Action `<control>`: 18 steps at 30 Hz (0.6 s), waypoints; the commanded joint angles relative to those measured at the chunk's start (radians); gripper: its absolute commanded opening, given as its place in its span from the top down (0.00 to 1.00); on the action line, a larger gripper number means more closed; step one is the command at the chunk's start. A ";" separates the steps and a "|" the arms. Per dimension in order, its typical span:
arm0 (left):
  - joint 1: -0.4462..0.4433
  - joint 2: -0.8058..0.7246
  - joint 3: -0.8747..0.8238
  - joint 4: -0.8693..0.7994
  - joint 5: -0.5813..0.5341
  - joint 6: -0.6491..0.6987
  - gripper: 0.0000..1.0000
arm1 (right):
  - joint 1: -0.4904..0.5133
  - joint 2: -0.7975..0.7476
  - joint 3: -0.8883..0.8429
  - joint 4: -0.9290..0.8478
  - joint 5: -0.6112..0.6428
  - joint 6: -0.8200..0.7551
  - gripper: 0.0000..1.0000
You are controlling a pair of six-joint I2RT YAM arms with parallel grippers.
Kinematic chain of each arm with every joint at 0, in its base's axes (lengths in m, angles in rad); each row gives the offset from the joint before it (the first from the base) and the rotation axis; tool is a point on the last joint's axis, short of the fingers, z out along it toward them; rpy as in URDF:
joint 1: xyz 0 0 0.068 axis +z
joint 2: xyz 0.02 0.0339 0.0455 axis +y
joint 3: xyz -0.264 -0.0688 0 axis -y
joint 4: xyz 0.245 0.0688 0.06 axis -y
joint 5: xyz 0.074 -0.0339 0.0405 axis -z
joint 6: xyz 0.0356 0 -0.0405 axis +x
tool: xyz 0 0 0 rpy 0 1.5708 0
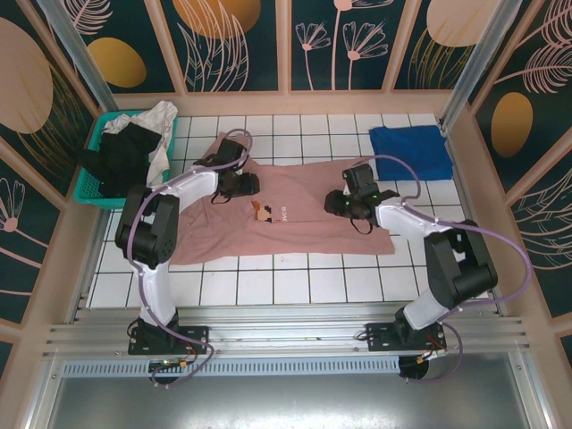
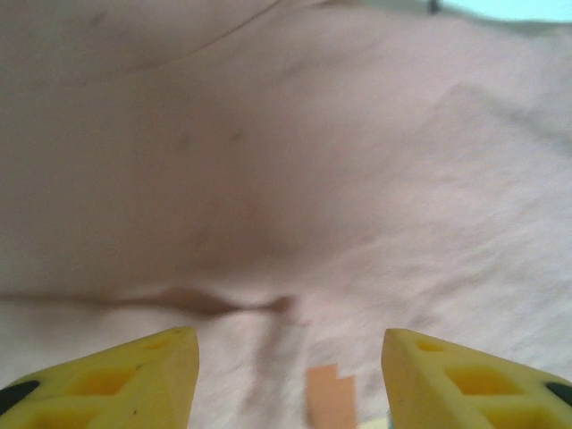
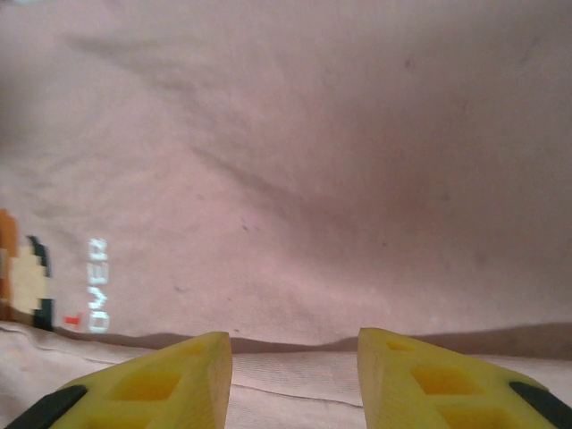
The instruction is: Fold and stack the t-shirts
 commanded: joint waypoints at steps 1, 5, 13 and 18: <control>0.023 -0.166 -0.125 0.012 -0.074 -0.066 0.34 | 0.007 0.027 -0.038 -0.034 0.065 0.051 0.58; 0.023 -0.294 -0.351 0.099 0.008 -0.150 0.31 | -0.017 0.009 -0.105 -0.051 0.094 0.082 0.56; 0.028 -0.386 -0.660 0.117 -0.093 -0.240 0.28 | -0.082 -0.037 -0.187 -0.102 0.108 0.115 0.52; 0.036 -0.395 -0.677 0.061 -0.162 -0.227 0.28 | -0.119 -0.097 -0.295 -0.121 0.108 0.158 0.51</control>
